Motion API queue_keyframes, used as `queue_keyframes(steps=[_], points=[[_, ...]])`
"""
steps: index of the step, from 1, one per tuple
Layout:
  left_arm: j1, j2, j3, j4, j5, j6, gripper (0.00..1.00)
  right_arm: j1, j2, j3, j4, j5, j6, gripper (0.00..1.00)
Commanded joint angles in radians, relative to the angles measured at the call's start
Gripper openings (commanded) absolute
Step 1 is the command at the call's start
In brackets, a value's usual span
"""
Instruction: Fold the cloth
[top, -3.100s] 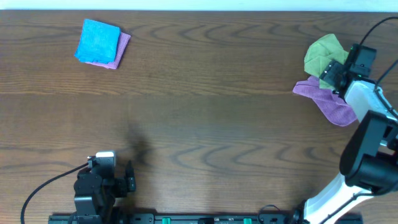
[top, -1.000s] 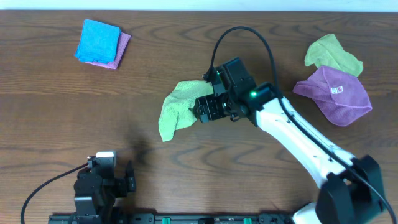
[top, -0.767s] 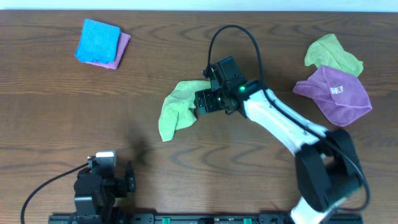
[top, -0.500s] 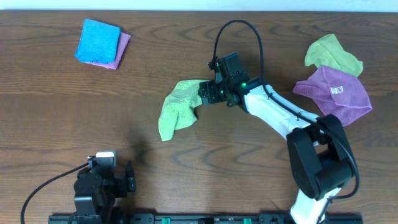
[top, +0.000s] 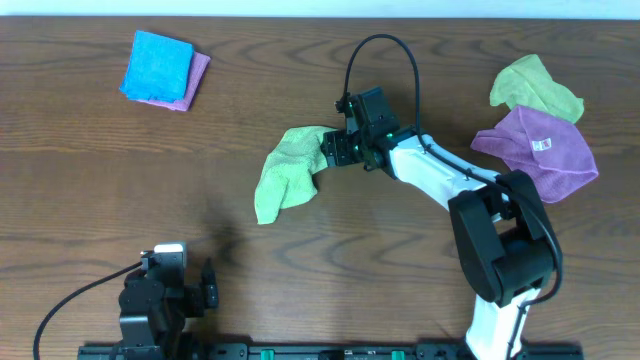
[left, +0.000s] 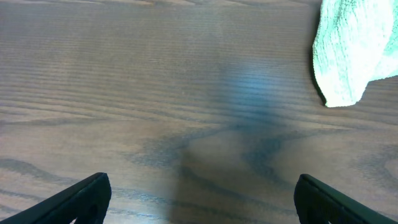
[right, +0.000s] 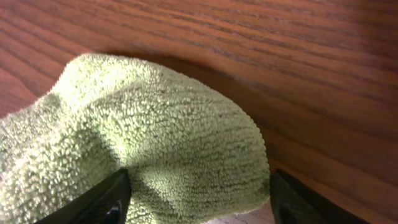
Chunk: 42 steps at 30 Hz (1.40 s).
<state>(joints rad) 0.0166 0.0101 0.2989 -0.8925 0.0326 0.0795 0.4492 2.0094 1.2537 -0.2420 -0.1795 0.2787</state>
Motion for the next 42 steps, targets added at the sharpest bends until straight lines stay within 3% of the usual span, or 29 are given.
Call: queue_keyframes(steps=[1,3,8,10,12,16,32,42], points=[[-0.006,-0.006,-0.033,-0.028,-0.025,0.026,0.95,-0.006,0.006,0.005,0.010,-0.008,-0.003,0.65],[-0.006,-0.006,-0.033,-0.028,-0.025,0.026,0.95,-0.006,0.006,0.005,0.011,-0.008,-0.003,0.61],[-0.006,-0.006,-0.033,-0.028,-0.025,0.026,0.95,-0.006,0.034,0.005,0.014,-0.008,-0.003,0.66],[-0.006,-0.006,-0.033,-0.028,-0.025,0.026,0.95,-0.006,0.052,0.005,0.014,-0.013,-0.003,0.63],[-0.006,-0.006,-0.033,-0.028,-0.025,0.026,0.95,-0.006,0.064,0.005,0.014,-0.018,-0.003,0.50],[-0.006,-0.006,-0.033,-0.028,-0.025,0.026,0.95,-0.006,0.058,0.008,0.016,-0.019,-0.003,0.03],[-0.006,-0.006,-0.033,-0.028,-0.025,0.026,0.95,0.030,-0.254,0.062,0.112,-0.034,-0.052,0.01],[-0.006,-0.006,-0.033,-0.028,-0.025,0.026,0.95,0.031,-0.217,0.062,0.210,0.068,-0.059,0.01]])
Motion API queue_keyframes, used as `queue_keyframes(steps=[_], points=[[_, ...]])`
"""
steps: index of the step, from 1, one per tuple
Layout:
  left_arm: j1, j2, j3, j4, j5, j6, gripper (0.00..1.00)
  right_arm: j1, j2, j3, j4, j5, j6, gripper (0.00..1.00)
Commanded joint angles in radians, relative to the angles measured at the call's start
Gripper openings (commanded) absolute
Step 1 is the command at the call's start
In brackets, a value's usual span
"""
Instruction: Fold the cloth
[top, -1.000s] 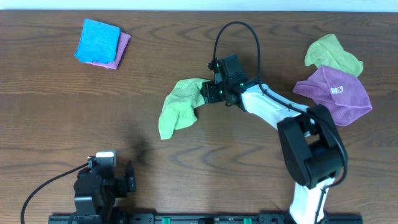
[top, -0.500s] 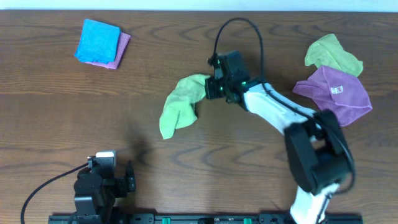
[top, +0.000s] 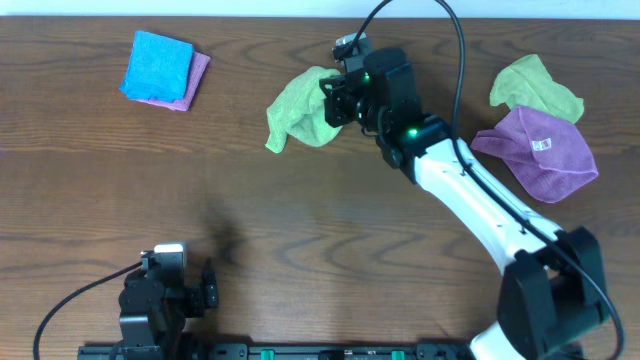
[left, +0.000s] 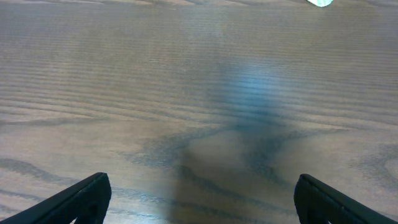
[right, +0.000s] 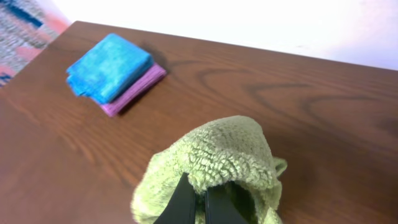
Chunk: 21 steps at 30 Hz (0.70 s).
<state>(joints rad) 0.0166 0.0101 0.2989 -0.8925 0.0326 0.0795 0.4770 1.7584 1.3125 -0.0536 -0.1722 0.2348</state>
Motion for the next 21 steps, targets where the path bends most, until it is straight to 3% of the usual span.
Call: queue_keyframes(steps=[1,8,10,12,15,19,21], points=[[-0.006,-0.006,-0.033,-0.028,-0.025,0.026,0.95,0.002,0.055,0.003,0.046,0.078,-0.015,0.01],[-0.006,-0.006,-0.033,-0.028,-0.025,0.026,0.95,0.001,0.146,0.003,0.142,0.148,-0.010,0.02],[-0.006,-0.006,-0.033,-0.028,-0.025,0.026,0.95,0.002,0.172,0.003,0.169,0.208,0.005,0.08],[-0.006,-0.006,-0.033,-0.028,-0.025,0.026,0.95,0.001,0.189,0.003,0.203,0.243,0.009,0.41],[-0.006,-0.006,-0.033,-0.028,-0.025,0.026,0.95,0.001,0.190,0.003,0.226,0.304,0.023,0.63],[-0.006,-0.006,-0.033,-0.028,-0.025,0.026,0.95,0.002,0.182,0.003,0.225,0.344,0.024,0.82],[-0.006,-0.006,-0.033,-0.028,-0.025,0.026,0.95,0.001,0.178,0.003,0.213,0.344,0.026,0.83]])
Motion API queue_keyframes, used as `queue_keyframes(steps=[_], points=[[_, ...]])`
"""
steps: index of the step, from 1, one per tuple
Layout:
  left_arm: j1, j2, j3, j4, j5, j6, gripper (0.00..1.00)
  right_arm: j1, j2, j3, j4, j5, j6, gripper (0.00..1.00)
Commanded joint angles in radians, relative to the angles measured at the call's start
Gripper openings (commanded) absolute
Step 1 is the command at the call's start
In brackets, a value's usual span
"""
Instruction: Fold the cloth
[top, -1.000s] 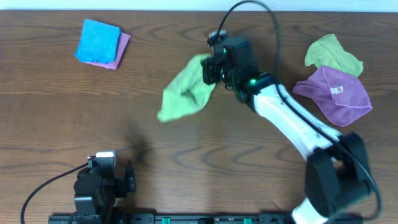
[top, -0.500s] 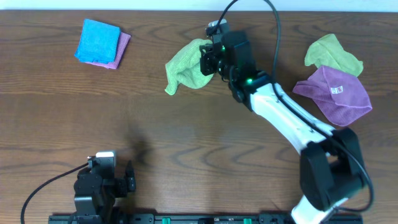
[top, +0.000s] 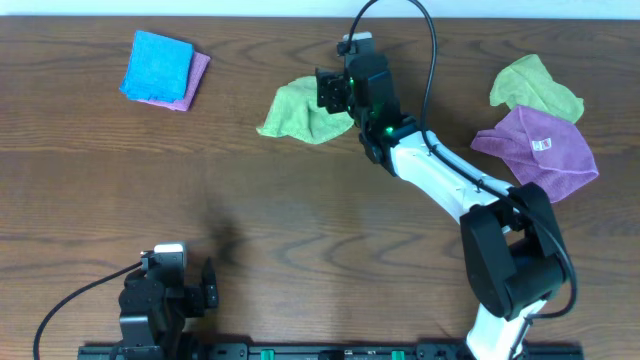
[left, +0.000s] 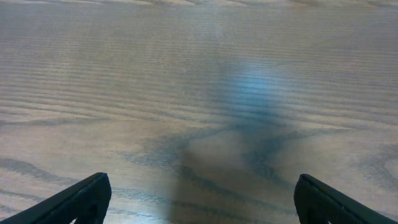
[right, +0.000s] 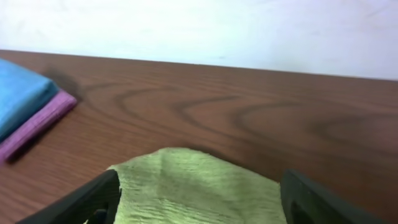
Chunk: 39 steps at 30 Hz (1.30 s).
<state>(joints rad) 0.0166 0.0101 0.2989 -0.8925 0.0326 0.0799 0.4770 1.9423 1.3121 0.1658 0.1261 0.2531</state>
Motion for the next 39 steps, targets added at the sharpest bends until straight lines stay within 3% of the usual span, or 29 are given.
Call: queue_keyframes(steps=[1,4,8,13,19,26,39], points=[[-0.006,-0.006,-0.033,-0.028,-0.025,0.025,0.95,0.001,-0.006,0.004,-0.021,0.047,0.019,0.83],[-0.006,-0.006,-0.033,-0.028,-0.025,0.025,0.95,-0.004,-0.007,0.004,-0.106,0.046,0.097,0.83],[-0.006,-0.006,-0.033,-0.028,-0.025,0.025,0.95,-0.036,-0.007,0.004,-0.322,-0.088,0.312,0.83],[-0.006,-0.006,-0.033,-0.028,-0.025,0.025,0.95,-0.069,-0.004,0.002,-0.430,-0.187,0.411,0.72],[-0.006,-0.006,-0.033,-0.028,-0.025,0.025,0.95,-0.091,0.053,0.002,-0.421,-0.218,0.488,0.67],[-0.006,-0.006,-0.033,-0.028,-0.025,0.025,0.95,-0.104,0.135,0.002,-0.318,-0.325,0.534,0.55],[-0.006,-0.006,-0.033,-0.028,-0.025,0.025,0.95,-0.104,0.209,0.002,-0.223,-0.320,0.600,0.54]])
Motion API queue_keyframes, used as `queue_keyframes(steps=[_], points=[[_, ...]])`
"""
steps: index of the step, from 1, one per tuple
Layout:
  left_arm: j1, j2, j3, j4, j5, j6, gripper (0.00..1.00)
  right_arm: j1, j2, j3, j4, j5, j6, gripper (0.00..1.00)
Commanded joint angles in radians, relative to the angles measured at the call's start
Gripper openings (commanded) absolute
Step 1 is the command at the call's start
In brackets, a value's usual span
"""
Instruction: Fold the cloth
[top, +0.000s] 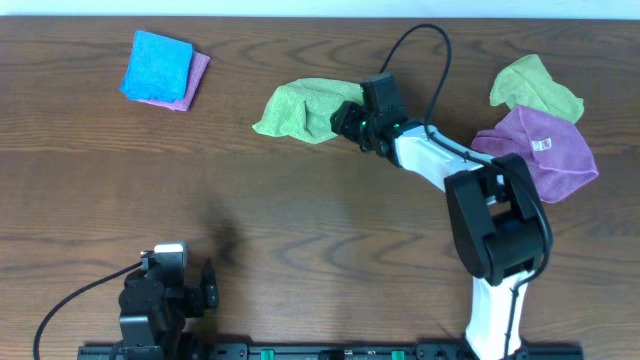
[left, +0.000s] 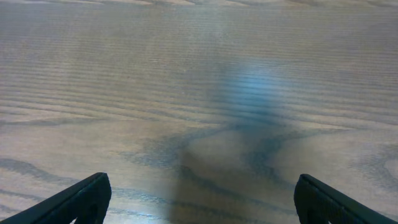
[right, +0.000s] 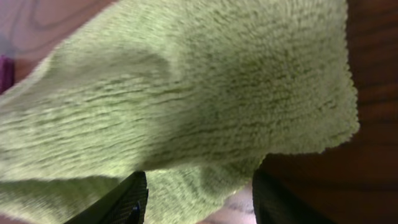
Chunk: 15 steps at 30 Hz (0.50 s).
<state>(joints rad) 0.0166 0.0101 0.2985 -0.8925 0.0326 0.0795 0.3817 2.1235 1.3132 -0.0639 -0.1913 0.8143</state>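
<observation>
A light green cloth (top: 298, 108) lies spread and rumpled on the far middle of the table. My right gripper (top: 346, 119) sits low at its right edge. In the right wrist view the cloth (right: 186, 93) fills the picture. The right gripper (right: 196, 190) is open, and the cloth's near edge hangs between its two dark fingers (right: 127, 199). My left gripper (left: 199, 205) rests at the near left over bare wood, open and empty; overhead its arm (top: 160, 290) is at the front edge.
A folded blue cloth on a folded purple one (top: 160, 68) lies at the far left. A crumpled yellow-green cloth (top: 535, 85) and a purple cloth (top: 540, 148) lie at the far right. The right arm (top: 440, 165) stretches across the right half of the table.
The right gripper has come from above the far side of the green cloth down to its right edge. Its fingers now stand closer together around that edge. The cloth has hardly moved.
First the green cloth lay crumpled mid-table with the right gripper open at its right end. Then the gripper was shut on it, holding it up toward the far side. Then the cloth lay spread near the far edge, released. Now the gripper is at its right edge.
</observation>
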Motion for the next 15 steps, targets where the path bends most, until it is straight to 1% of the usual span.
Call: queue_keyframes(steps=[1,7,9,12,14,15], points=[[-0.006,-0.006,-0.033,-0.028,-0.025,0.026,0.95,-0.008,0.032,0.000,0.013,-0.001,0.039,0.54],[-0.006,-0.006,-0.033,-0.028,-0.025,0.026,0.95,-0.008,0.039,0.000,0.038,0.008,0.045,0.52],[-0.006,-0.006,-0.033,-0.028,-0.025,0.026,0.95,-0.008,0.039,0.000,0.056,0.009,0.046,0.49],[-0.006,-0.006,-0.033,-0.028,-0.025,0.026,0.95,-0.008,0.043,0.000,0.075,0.011,0.046,0.40],[-0.006,-0.006,-0.033,-0.028,-0.025,0.026,0.95,-0.008,0.053,0.000,0.080,0.010,0.046,0.30],[-0.006,-0.006,-0.033,-0.028,-0.025,0.026,0.95,-0.008,0.058,0.000,0.079,0.010,0.045,0.21]])
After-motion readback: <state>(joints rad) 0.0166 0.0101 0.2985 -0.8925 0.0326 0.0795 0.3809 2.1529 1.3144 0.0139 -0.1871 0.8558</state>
